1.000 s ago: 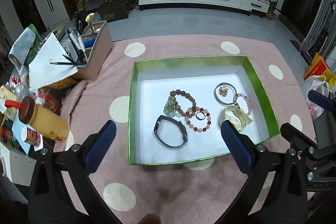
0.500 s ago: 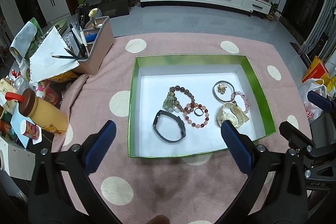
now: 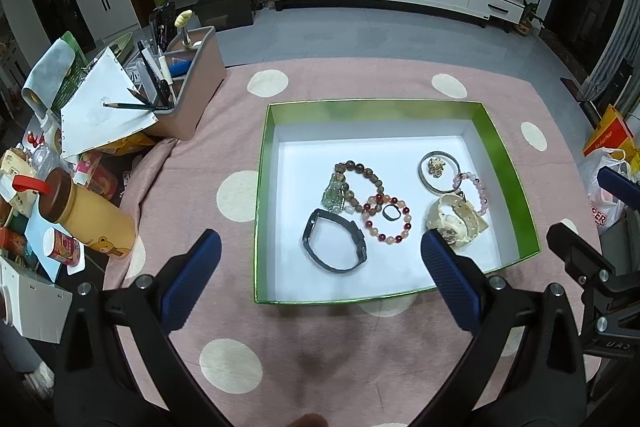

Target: Organize jewelry

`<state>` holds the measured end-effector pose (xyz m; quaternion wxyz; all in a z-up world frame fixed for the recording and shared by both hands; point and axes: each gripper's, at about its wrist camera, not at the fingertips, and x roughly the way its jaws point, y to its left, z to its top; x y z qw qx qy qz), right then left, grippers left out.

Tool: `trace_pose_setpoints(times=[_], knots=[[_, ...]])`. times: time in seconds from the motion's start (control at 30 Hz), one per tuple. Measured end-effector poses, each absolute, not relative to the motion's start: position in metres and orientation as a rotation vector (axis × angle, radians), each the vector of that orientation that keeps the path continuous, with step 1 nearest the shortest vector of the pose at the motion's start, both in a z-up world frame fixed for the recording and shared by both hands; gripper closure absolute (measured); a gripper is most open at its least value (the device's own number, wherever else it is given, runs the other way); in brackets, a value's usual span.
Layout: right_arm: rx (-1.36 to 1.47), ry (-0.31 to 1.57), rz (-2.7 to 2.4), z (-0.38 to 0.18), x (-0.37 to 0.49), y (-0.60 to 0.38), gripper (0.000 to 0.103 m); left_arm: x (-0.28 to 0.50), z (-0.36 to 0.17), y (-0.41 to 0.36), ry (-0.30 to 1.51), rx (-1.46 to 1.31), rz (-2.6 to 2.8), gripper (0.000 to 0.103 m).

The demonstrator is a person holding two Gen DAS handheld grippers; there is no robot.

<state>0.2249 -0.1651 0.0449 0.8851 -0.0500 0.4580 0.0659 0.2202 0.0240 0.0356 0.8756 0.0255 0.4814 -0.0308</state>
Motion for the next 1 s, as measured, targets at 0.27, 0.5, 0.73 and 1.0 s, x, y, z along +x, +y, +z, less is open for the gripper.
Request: trace_pose_setpoints(times=[0.27, 0.5, 0.73, 1.0], knots=[[-0.102, 0.958, 0.128, 0.0421, 0.2267, -0.168, 0.001, 0.2211, 0.0316, 0.0196, 1.008, 0.071, -0.063, 0.002], [-0.101, 0.957, 0.123, 0.0407, 0.2277, -0.1704, 0.001, 0.2204, 0.03, 0.0171, 0.996, 0.089, -0.057, 0.002], [-0.101, 0.957, 0.123, 0.0401, 0.2279, -0.1703, 0.001, 0.2212, 0.0301, 0.017, 0.994, 0.087, -0.053, 0.002], [-0.099, 0.957, 0.119, 0.0395, 0.2291, -0.1712, 0.001, 0.2223, 0.0303, 0.0184, 0.987, 0.08, -0.047, 0.002]])
